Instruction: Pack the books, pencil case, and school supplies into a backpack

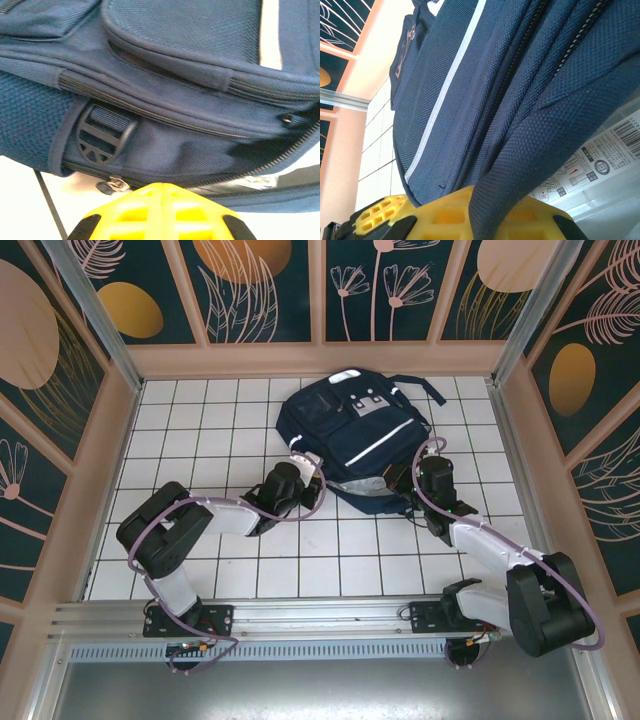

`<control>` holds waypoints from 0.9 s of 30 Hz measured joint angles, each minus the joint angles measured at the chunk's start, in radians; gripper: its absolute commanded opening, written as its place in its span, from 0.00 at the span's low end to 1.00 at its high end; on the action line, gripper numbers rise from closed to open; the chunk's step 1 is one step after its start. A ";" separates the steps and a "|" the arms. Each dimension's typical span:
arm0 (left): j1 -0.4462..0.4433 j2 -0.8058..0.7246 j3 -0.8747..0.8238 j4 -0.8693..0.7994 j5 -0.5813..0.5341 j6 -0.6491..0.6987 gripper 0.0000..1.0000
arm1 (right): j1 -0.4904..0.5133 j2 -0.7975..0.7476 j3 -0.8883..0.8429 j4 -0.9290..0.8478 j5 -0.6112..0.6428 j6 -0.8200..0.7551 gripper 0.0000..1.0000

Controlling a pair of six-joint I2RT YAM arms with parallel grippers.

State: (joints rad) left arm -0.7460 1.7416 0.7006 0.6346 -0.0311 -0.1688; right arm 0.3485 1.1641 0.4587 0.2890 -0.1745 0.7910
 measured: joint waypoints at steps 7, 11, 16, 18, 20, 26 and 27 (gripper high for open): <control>0.018 -0.005 -0.073 0.014 -0.047 -0.021 0.28 | 0.000 -0.003 0.000 -0.002 0.000 -0.001 0.10; 0.093 0.013 -0.083 0.068 0.009 -0.074 0.38 | -0.002 -0.021 0.000 -0.002 -0.001 -0.005 0.10; 0.160 0.055 -0.083 0.142 0.106 -0.145 0.51 | -0.009 -0.031 0.022 -0.021 -0.012 -0.018 0.08; 0.165 0.068 -0.083 0.168 0.142 -0.174 0.54 | -0.010 -0.031 0.046 -0.036 -0.015 -0.027 0.05; 0.172 0.082 -0.083 0.201 0.187 -0.203 0.57 | -0.013 -0.031 0.075 -0.049 -0.023 -0.032 0.05; 0.199 0.138 -0.080 0.281 0.299 -0.264 0.64 | -0.021 -0.029 0.143 -0.071 -0.042 -0.037 0.05; 0.201 0.151 -0.076 0.290 0.317 -0.272 0.65 | -0.021 -0.027 0.151 -0.071 -0.045 -0.039 0.05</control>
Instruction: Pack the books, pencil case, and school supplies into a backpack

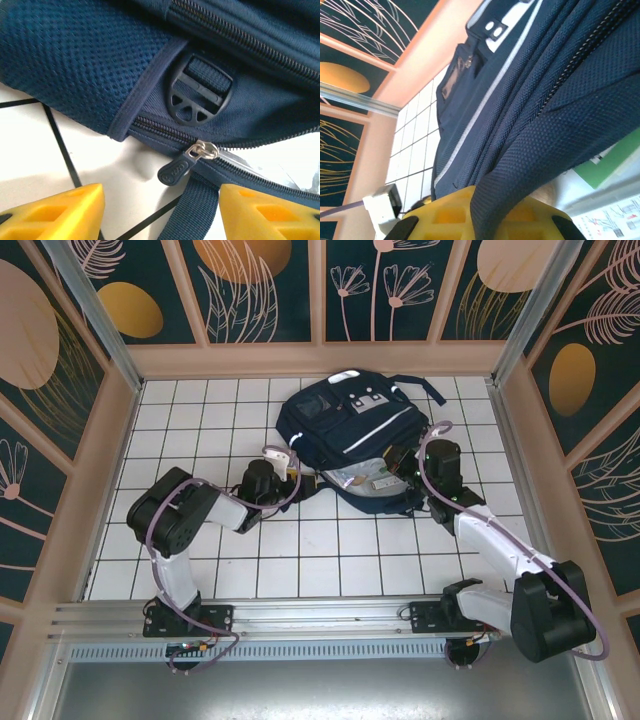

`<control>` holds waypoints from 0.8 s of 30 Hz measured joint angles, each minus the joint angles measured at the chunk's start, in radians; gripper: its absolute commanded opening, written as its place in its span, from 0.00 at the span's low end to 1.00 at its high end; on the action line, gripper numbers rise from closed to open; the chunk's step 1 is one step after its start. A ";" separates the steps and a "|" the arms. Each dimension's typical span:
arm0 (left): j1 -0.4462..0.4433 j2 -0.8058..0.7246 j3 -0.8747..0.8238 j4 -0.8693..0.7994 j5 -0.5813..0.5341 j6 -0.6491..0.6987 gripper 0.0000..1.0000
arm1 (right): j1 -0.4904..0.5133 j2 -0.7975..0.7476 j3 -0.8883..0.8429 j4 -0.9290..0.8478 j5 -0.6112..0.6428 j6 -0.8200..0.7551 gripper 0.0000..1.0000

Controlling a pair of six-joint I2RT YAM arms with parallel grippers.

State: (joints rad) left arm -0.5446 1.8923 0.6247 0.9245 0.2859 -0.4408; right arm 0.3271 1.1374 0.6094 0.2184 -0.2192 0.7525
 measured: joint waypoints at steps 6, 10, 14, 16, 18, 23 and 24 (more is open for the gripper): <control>0.005 0.074 0.014 0.101 0.098 -0.063 0.70 | 0.000 0.012 0.013 -0.002 -0.010 -0.008 0.05; 0.028 0.123 0.034 0.185 0.160 -0.120 0.70 | 0.000 0.012 0.013 -0.003 -0.011 -0.008 0.06; 0.042 0.155 0.060 0.217 0.199 -0.153 0.70 | 0.000 0.012 0.013 -0.003 -0.011 -0.008 0.06; 0.043 0.164 0.066 0.229 0.214 -0.161 0.71 | 0.000 0.012 0.013 -0.003 -0.011 -0.008 0.06; 0.043 0.167 0.070 0.232 0.230 -0.165 0.73 | 0.000 0.013 0.013 -0.003 -0.011 -0.008 0.06; 0.043 0.177 0.084 0.232 0.259 -0.167 0.72 | 0.000 0.026 0.015 -0.003 -0.013 -0.008 0.07; 0.043 0.180 0.090 0.232 0.266 -0.170 0.72 | 0.000 0.027 0.016 -0.003 -0.014 -0.008 0.07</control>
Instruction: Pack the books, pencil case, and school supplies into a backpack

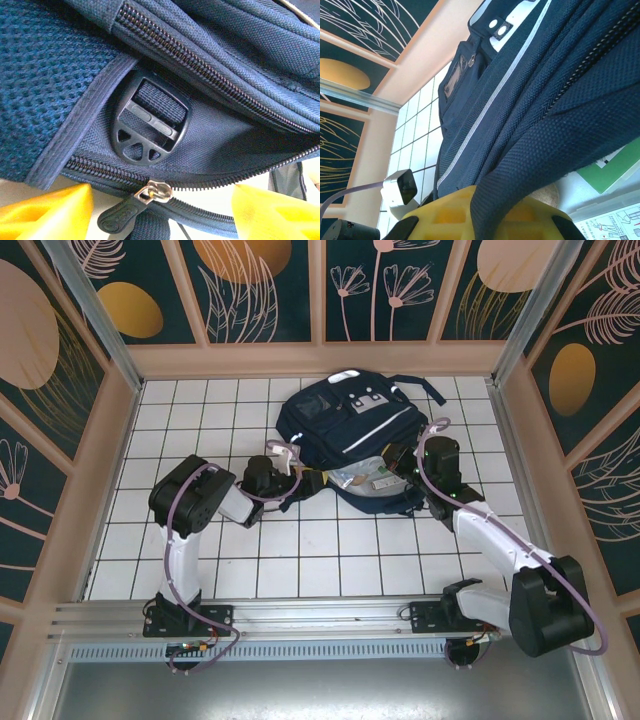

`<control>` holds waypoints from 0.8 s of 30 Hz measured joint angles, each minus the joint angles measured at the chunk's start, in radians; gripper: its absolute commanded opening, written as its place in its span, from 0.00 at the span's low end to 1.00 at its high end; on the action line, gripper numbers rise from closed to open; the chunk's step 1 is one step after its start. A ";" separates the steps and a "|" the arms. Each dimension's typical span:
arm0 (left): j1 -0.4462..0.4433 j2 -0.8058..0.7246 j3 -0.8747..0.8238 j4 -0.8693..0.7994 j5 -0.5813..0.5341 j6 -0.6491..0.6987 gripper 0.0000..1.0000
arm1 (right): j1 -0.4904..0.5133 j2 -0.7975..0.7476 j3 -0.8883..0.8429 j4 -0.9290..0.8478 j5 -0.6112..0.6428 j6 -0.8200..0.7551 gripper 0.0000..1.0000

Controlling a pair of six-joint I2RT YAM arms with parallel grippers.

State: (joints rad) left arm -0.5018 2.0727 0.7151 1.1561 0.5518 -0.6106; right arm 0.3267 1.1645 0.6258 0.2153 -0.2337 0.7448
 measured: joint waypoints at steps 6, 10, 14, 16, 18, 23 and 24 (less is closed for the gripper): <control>0.000 0.004 0.005 -0.001 0.047 -0.016 0.70 | 0.000 0.002 0.008 0.000 -0.001 0.000 0.08; 0.000 0.002 -0.002 -0.004 0.077 -0.019 0.66 | 0.000 0.002 0.008 0.000 -0.001 0.000 0.08; 0.000 -0.024 -0.036 -0.018 0.100 -0.019 0.62 | 0.000 0.002 0.008 0.000 -0.001 0.000 0.08; 0.000 -0.038 -0.045 -0.024 0.112 -0.019 0.60 | 0.000 0.002 0.008 0.000 -0.002 0.001 0.08; 0.000 -0.046 -0.045 -0.024 0.122 -0.019 0.59 | 0.000 0.002 0.008 0.001 -0.003 0.001 0.09; 0.000 -0.050 -0.043 -0.024 0.125 -0.020 0.60 | 0.000 0.002 0.008 0.001 -0.003 0.004 0.10; 0.000 -0.050 -0.040 -0.026 0.125 -0.020 0.60 | 0.000 0.002 0.008 0.001 -0.003 0.004 0.10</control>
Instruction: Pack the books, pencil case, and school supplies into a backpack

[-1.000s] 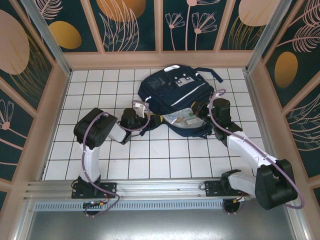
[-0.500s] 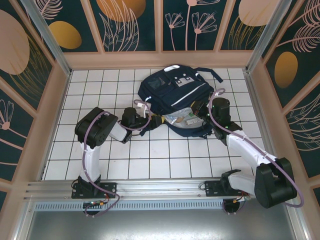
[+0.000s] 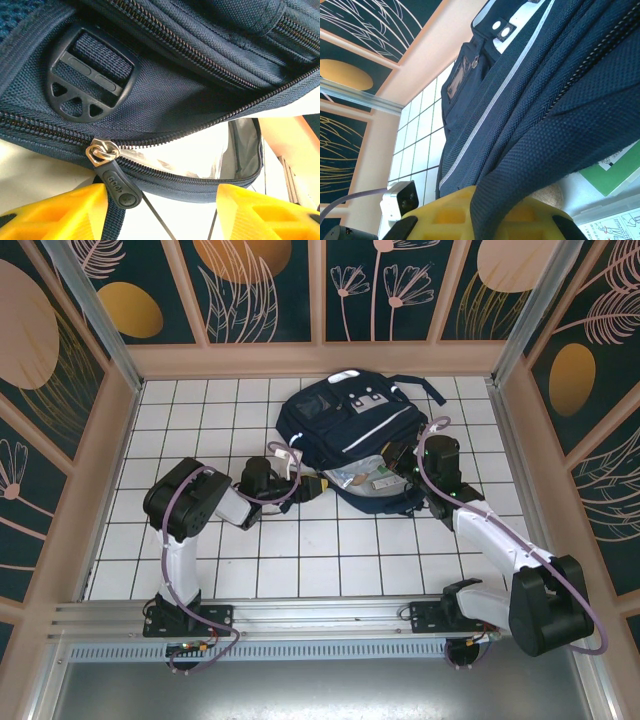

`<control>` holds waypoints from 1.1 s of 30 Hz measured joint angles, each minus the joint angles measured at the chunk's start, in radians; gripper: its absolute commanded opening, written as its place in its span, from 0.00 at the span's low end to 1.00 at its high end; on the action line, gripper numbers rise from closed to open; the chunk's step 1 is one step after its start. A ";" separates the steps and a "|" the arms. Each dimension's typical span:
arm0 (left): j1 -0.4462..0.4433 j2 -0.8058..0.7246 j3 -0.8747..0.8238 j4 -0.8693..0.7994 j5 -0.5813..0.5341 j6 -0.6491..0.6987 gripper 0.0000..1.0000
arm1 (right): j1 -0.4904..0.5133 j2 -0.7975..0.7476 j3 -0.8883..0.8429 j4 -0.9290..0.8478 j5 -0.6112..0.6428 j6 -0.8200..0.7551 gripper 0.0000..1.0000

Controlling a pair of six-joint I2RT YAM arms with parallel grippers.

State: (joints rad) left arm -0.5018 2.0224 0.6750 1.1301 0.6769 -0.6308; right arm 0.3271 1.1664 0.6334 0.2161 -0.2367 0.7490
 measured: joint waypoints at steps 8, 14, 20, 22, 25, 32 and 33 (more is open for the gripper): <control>0.000 0.033 0.060 -0.044 -0.016 0.001 0.62 | 0.000 0.000 0.000 0.000 0.000 0.000 0.11; -0.003 0.064 0.100 -0.072 -0.032 0.006 0.60 | 0.000 0.000 0.000 0.000 0.000 0.000 0.11; -0.003 0.063 0.095 -0.078 -0.035 0.009 0.55 | 0.000 0.000 0.000 0.000 0.000 0.000 0.13; -0.003 0.055 0.085 -0.080 -0.035 0.009 0.53 | 0.000 0.000 0.000 0.000 0.000 0.000 0.13; -0.003 0.038 0.063 -0.087 -0.036 0.017 0.46 | 0.000 0.000 0.000 0.000 0.001 0.000 0.14; -0.003 0.022 0.044 -0.100 -0.046 0.032 0.31 | 0.000 0.000 0.000 0.000 0.003 0.000 0.15; -0.003 0.020 0.044 -0.106 -0.050 0.036 0.28 | 0.000 0.000 0.000 0.000 0.003 0.000 0.15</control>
State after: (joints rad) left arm -0.5045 2.0426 0.7189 1.0237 0.6266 -0.5945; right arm 0.3271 1.1664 0.6334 0.2161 -0.2337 0.7490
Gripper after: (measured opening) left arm 0.331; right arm 0.145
